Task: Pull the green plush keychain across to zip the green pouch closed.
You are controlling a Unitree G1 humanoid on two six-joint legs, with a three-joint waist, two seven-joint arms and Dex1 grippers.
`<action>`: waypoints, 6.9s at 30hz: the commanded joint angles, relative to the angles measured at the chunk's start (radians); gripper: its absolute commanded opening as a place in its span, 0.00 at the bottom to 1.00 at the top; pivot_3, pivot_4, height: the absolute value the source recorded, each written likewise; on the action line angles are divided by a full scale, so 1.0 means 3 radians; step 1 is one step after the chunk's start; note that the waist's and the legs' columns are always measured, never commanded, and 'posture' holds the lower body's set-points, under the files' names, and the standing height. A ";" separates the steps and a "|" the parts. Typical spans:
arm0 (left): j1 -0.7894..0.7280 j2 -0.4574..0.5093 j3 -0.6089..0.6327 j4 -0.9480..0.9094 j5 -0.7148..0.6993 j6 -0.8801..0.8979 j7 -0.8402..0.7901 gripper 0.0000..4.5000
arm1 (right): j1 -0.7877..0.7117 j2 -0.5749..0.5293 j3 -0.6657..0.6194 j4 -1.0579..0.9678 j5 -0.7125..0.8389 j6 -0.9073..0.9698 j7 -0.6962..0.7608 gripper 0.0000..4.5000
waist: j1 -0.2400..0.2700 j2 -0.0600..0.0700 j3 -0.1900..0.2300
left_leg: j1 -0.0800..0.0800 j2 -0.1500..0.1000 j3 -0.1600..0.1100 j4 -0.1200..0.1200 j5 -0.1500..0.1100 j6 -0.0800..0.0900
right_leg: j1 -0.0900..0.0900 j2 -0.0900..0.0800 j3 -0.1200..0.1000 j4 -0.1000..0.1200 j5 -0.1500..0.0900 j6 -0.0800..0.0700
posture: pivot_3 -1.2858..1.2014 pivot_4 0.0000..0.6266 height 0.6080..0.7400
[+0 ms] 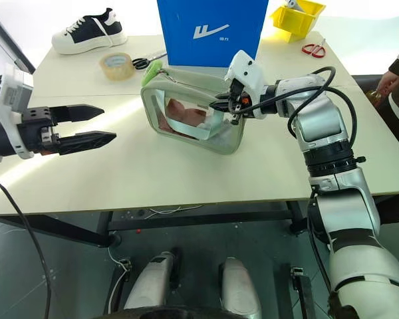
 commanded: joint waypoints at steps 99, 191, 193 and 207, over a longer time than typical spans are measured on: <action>-0.0841 -0.0591 -0.0352 0.1283 0.1103 -0.0959 -0.0051 0.02 | 0.0159 0.0283 0.0078 -0.0527 -0.0033 -0.0328 -0.0004 0.00 | -0.0001 -0.0003 -0.0001 | 0.0000 -0.0001 -0.0007 0.0003 0.0001 -0.0001 | 0.0002 0.0005 -0.0006 0.0004 0.0001 0.0002 | 0.52 0.24 1.00; -0.0198 -0.0383 -0.0670 0.1072 0.1683 -0.1568 -0.0347 0.00 | -0.1682 0.1656 -0.0636 0.2430 0.0261 0.0280 -0.0719 0.17 | -0.0024 -0.0002 -0.0002 | 0.0002 -0.0002 -0.0006 -0.0005 0.0001 -0.0002 | -0.0006 0.0010 -0.0001 0.0010 0.0001 0.0000 | 0.52 0.24 1.00; -0.0216 -0.0388 -0.0676 0.1083 0.1688 -0.1571 -0.0339 0.00 | -0.1681 0.1576 -0.0659 0.2386 0.0253 0.0297 -0.0694 0.04 | -0.0025 -0.0002 -0.0002 | 0.0002 -0.0002 -0.0005 -0.0005 0.0001 -0.0002 | -0.0006 0.0010 0.0000 0.0010 0.0001 -0.0001 | 0.52 0.24 1.00; -0.0249 -0.0370 -0.0710 0.1115 0.1699 -0.1570 -0.0395 0.00 | -0.0740 0.0220 -0.0877 0.0742 0.0001 0.0691 -0.1495 0.01 | -0.0013 -0.0002 -0.0002 | 0.0000 -0.0002 -0.0004 -0.0004 0.0001 -0.0002 | -0.0006 0.0005 0.0000 0.0007 0.0001 0.0000 | 0.52 0.24 1.00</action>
